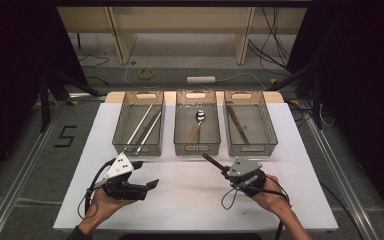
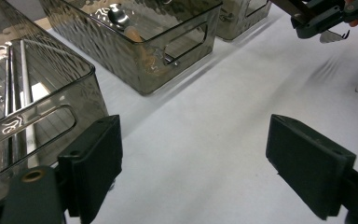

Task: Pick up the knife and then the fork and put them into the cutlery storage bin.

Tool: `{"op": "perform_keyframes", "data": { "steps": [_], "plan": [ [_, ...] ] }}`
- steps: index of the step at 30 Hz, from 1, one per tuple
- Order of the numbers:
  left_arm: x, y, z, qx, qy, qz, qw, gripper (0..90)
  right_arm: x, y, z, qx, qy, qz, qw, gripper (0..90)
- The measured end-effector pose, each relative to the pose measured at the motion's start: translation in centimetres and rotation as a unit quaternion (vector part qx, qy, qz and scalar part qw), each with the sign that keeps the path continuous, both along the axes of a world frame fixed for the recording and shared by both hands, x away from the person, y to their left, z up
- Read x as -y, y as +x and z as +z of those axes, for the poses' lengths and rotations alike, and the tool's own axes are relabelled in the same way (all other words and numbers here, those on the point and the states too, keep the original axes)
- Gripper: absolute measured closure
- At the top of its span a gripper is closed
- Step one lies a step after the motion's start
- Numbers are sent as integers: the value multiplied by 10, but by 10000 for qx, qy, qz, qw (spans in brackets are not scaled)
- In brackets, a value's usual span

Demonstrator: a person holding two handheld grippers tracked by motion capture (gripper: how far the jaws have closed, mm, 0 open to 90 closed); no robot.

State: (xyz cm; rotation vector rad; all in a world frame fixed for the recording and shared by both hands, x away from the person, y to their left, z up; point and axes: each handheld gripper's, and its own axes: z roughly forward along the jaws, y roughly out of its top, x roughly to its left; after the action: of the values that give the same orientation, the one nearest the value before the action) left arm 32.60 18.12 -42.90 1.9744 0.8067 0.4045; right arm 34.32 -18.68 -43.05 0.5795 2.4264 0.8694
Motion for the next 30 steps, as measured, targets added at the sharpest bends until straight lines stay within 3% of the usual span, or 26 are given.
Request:
{"op": "perform_keyframes", "data": {
  "steps": [19, 30],
  "plan": [
    [-4, -3, 0, 20, -84, 135, 9999, 170, 25, 25, 22, -315, 485, -608, 9965, 786],
    [-4, -2, -1, -22, -67, 140, 9999, 165, 36, 53, 40, -395, 811, -952, 9914, 785]
  ]
}}
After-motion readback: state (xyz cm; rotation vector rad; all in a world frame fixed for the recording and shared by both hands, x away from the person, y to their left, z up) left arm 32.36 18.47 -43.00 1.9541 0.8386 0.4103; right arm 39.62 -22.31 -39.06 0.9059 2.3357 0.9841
